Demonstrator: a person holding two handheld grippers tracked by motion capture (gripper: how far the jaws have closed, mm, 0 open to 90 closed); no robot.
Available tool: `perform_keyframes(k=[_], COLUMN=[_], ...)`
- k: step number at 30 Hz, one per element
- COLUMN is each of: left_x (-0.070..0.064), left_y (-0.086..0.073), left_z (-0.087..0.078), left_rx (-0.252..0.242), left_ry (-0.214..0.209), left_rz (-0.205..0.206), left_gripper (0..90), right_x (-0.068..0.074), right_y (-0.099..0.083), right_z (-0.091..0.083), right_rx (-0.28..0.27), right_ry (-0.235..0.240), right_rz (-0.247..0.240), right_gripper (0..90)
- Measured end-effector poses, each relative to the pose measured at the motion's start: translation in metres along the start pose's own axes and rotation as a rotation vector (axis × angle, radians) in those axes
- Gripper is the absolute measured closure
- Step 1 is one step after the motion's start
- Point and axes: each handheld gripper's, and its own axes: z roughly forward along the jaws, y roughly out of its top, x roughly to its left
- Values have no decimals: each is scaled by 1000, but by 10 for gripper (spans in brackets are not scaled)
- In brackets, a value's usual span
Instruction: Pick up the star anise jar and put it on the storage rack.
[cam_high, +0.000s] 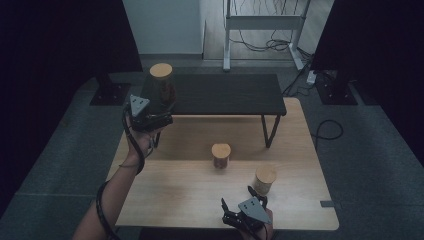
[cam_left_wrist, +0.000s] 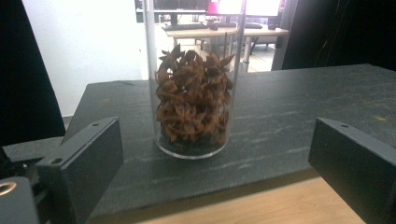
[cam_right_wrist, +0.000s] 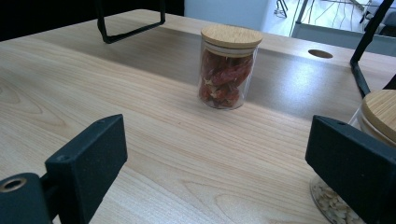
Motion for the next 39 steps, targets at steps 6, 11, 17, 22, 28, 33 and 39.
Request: perform_keyframes(k=[6,11,17,22,28,33,39], left_x=[0,-1,-5,-7,-5,-3,-1], left_y=[-7,-11,-20,-32,-42,-52,-66], left_z=[-12,-21,-31,-40,-45,-48,-53], left_rx=[1,10,35,49,65,84,114], left_ry=[-4,-6,6,-6,-16,-24,-31], left_rz=[-13,-10,-5,-8,-27,-46,-72], left_gripper=[30,31,33,34,35,37,37], right_x=[1,2,1,1,1,0,-1], right_y=[0,0,0,0,0,0,0], right_z=[0,-1,-2,-1,-1,-1,-1], right_rx=[-2,-3,-6,-6,-5,-5,-5], right_ry=[0,1,0,1,-1,-7,-11], right_rz=[-7,-10,-13,-13,-14,-13,-12], right_gripper=[51,51,51,51,51,51,51])
